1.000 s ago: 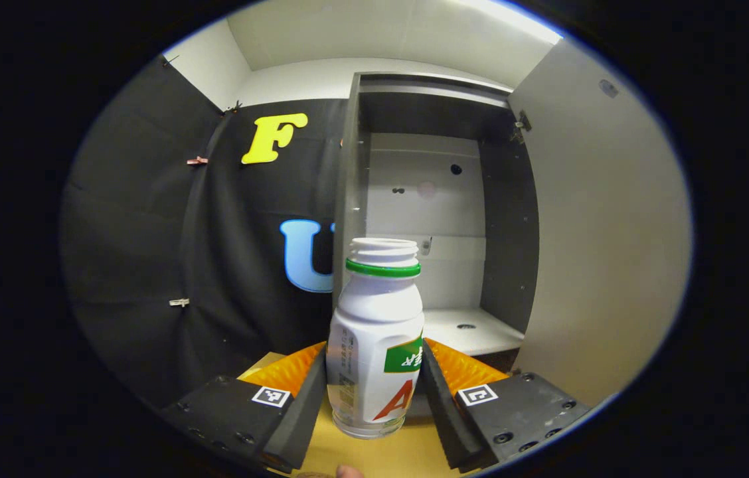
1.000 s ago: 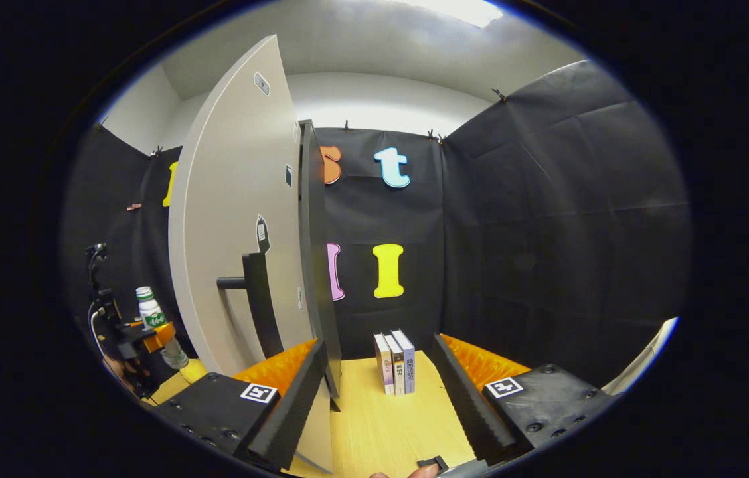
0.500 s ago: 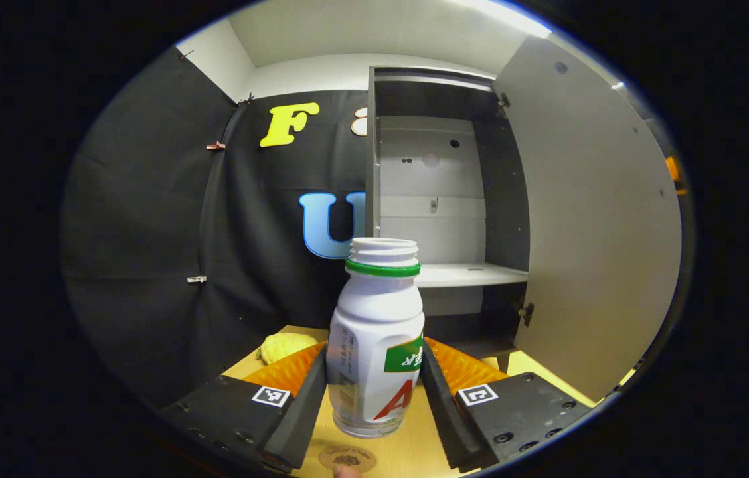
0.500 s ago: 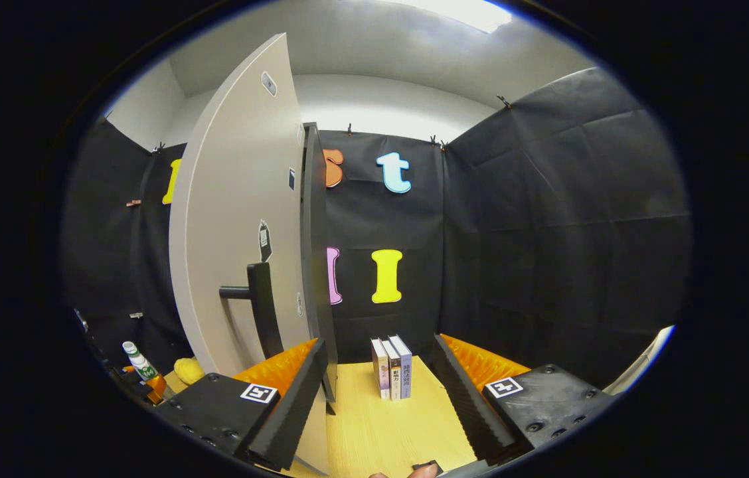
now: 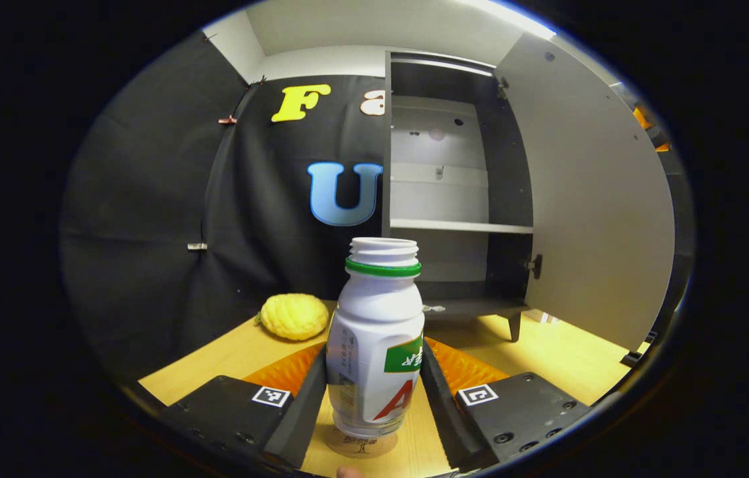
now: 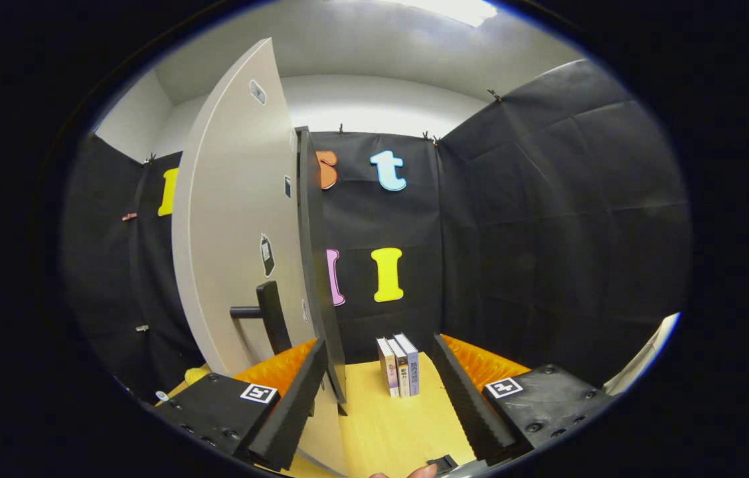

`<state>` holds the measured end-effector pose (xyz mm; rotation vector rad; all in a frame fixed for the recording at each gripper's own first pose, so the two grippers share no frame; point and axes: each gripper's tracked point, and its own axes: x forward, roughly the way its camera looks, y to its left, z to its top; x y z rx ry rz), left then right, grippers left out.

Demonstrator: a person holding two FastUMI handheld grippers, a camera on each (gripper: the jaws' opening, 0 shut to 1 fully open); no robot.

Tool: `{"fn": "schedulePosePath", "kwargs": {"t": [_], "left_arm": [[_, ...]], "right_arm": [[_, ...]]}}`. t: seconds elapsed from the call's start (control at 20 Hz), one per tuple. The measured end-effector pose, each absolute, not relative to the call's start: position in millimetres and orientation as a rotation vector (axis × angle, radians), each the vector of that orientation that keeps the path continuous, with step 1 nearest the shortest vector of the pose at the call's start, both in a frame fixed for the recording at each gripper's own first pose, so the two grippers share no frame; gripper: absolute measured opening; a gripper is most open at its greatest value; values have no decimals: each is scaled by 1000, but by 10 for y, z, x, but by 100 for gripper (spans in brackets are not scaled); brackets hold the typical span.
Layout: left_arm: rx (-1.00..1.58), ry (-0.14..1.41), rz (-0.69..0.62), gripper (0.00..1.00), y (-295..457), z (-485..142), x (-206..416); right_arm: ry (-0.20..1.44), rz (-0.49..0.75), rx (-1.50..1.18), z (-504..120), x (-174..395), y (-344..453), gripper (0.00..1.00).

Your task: Open the cabinet door with the right hand, grasp the bottle in the cabinet with the left hand and place it on the coaster, then close the cabinet door with the right hand.

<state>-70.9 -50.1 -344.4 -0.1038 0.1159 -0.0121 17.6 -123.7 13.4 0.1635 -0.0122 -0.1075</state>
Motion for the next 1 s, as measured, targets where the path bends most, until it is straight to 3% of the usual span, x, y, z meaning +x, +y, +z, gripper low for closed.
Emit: {"fn": "schedulePosePath", "kwargs": {"t": [0.7,1.0], "left_arm": [[-144,164,-33,80,-378,-4224,-585],[-110,186,-20,93,-381,-4121,-559]], "right_arm": [[84,-191,116,34,255,-1331,97],[88,-200,115,-19,251,-1376,97]]}}
